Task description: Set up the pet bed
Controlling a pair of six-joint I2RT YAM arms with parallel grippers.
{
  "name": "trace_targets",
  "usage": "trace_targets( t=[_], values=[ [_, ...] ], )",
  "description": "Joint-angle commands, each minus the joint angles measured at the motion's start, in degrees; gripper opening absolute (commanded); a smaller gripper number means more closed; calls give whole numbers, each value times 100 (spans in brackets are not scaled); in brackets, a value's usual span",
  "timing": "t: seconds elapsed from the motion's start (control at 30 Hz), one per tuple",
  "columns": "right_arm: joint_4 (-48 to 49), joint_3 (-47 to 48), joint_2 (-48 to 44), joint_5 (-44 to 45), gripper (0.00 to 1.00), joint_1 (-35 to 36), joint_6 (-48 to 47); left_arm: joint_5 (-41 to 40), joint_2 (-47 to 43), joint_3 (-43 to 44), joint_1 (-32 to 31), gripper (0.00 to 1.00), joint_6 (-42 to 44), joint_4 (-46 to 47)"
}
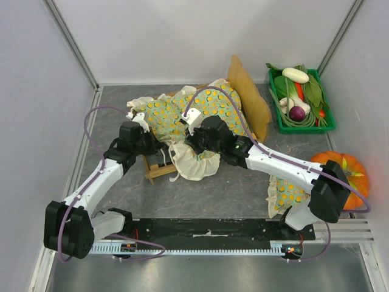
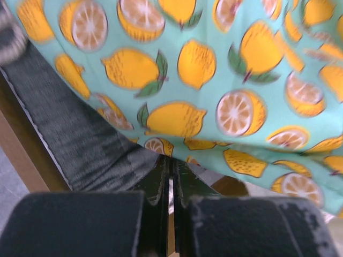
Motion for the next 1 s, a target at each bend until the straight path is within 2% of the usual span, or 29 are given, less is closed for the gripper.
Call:
trace_targets(
  t=[0.0, 0.17, 0.33, 0.37, 0.4, 0.5, 0.53, 0.6, 0.7, 0.8, 0.97],
  values=[
    [246, 103, -91, -282, 1, -35, 144, 429, -284, -452, -35, 2, -51, 74],
    [281, 95, -83, -431, 1, -44, 171, 684, -942, -848, -158, 2, -323, -120],
    [334, 68, -65, -633, 2, 9, 294, 896, -1155, -1042, -202, 5, -473, -374],
    [334, 51, -65, -660, 2, 35, 294, 905, -1129, -1050, -202, 9, -490, -418],
    [343, 42, -48, -669, 2, 96, 312, 905, -1120, -955, -211, 19, -534, -523],
    [334, -20, -12, -651, 2, 228, 329, 415, -1321, -665, -211, 38, -744, -1251],
    [334, -11, 5, -616, 2, 263, 321, 299, -1461, -577, -211, 41, -780, -1610],
    [334, 24, 102, -607, 2, 360, 329, -138, -1960, -358, -211, 55, -947, -1981],
    [316, 156, 260, -563, 2, 474, 321, -596, -2489, -94, -202, 70, -1079, -2614],
    [194, 340, 479, -344, 2, 580, 285, -1009, -2763, 135, -211, 75, -1211, -3142],
    [-17, 822, 865, -98, 2, 799, 92, -1512, -3203, 110, -211, 81, -1343, -3257]
  ],
)
